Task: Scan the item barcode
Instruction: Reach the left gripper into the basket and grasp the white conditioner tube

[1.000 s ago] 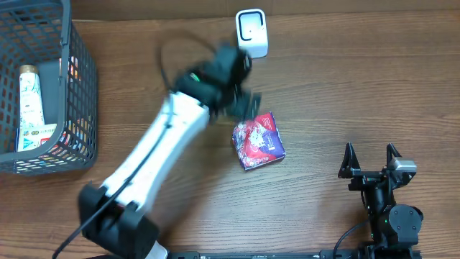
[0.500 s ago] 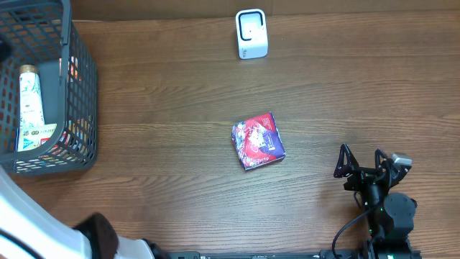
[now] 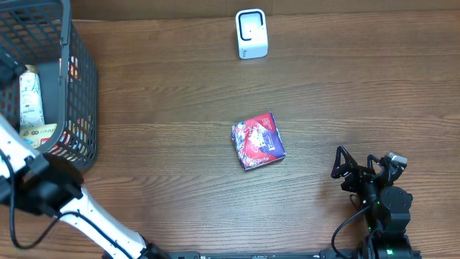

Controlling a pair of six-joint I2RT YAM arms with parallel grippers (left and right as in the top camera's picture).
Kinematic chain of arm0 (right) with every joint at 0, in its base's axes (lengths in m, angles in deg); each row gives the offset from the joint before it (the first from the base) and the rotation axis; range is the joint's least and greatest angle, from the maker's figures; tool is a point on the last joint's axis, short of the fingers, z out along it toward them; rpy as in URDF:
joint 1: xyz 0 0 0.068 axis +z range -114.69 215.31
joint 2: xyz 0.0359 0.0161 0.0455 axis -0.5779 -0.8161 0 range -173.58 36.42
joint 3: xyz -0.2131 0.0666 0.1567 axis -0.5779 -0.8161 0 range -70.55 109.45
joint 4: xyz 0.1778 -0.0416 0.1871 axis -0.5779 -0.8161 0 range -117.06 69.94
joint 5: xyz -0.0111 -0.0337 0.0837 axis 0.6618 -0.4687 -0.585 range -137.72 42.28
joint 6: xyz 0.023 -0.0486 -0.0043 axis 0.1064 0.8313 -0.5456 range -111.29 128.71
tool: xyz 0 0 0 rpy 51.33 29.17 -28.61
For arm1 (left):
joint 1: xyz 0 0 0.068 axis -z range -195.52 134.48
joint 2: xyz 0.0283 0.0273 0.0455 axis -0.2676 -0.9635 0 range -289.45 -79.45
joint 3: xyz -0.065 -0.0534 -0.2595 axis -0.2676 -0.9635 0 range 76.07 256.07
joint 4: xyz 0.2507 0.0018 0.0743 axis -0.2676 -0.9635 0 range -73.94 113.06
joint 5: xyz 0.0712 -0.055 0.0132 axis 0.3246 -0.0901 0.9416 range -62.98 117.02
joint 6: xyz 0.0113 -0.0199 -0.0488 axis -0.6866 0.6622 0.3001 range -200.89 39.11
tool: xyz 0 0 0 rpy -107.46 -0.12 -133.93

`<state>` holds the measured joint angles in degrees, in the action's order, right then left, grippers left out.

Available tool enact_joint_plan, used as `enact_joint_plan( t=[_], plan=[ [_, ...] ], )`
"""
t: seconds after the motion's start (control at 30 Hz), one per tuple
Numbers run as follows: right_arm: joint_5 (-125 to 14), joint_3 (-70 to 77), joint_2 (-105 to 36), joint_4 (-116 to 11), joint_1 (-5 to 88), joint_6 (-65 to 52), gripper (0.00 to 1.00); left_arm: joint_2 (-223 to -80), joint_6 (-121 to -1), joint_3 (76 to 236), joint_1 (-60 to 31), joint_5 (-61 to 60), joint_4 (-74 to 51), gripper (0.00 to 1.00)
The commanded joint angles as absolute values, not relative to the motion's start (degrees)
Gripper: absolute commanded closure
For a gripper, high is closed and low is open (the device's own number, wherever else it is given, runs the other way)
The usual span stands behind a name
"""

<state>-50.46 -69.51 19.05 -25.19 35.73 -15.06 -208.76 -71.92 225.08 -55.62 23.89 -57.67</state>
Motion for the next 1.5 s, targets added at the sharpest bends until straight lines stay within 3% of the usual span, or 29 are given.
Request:
enact_joint_plan(
  t=[0.0,0.3,1.07,1.17,1.27,1.3,1.47],
  plan=[
    [-50.60,-70.08,19.07,-24.71,35.95,-15.54,0.00,-214.23,-77.63,225.30,-55.24,28.08,-57.23,0.05],
    [-50.60,-70.08,19.07,-24.71,35.95,-15.52,0.00,-222.42,-81.82,225.30,-54.11,36.30,-52.00,0.06],
    [-50.57,-70.08,19.07,-24.71,35.95,-15.52,0.00,-232.81,-91.83,225.12,-53.74,36.61,-43.39,0.10],
    [-50.55,-70.08,19.07,-24.71,35.95,-15.52,0.00,-233.92,-92.31,225.04,-53.74,36.59,-42.43,0.20],
    [-50.57,-70.08,19.07,-24.71,35.95,-15.52,0.00,-235.10,-92.29,225.04,-53.74,36.57,-42.50,0.46],
    [-50.57,-70.08,19.07,-24.71,35.95,-15.52,0.00,-235.56,-92.27,225.04,-53.74,36.41,-42.54,0.50],
    [-50.60,-70.08,19.07,-24.71,35.95,-15.54,0.00,-237.75,-92.27,225.04,-53.74,36.46,-43.15,0.52]
  ],
)
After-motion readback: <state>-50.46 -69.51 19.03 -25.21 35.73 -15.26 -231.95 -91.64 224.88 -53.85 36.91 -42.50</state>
